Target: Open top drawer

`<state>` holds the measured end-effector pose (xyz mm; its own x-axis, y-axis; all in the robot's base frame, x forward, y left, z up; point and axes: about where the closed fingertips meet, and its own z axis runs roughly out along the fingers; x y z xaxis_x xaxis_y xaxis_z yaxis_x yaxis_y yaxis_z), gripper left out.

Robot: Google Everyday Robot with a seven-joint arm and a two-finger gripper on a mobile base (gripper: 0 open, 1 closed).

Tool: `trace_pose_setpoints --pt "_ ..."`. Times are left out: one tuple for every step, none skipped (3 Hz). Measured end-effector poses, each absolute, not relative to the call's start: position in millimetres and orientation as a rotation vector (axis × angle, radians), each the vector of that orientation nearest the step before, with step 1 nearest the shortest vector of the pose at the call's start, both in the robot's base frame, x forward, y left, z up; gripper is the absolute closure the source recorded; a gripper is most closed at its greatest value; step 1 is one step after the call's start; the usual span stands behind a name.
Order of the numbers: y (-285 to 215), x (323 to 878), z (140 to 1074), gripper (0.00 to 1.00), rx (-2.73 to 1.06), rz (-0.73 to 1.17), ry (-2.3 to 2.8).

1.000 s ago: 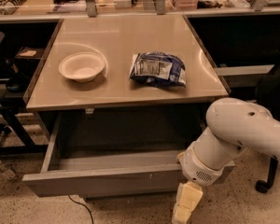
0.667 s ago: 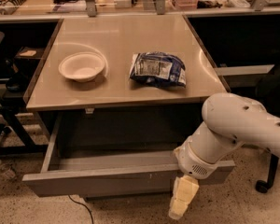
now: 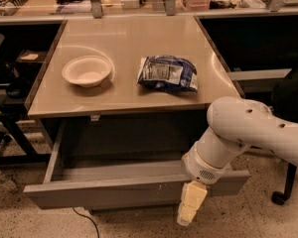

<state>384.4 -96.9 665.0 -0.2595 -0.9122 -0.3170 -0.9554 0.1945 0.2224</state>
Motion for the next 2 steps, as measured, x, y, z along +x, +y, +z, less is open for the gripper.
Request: trace_pose_setpoints --pt "-106 371 661 0.00 -1.853 0.582 2.369" --pt "-117 350 658 0.00 -1.850 0.609 2.416"
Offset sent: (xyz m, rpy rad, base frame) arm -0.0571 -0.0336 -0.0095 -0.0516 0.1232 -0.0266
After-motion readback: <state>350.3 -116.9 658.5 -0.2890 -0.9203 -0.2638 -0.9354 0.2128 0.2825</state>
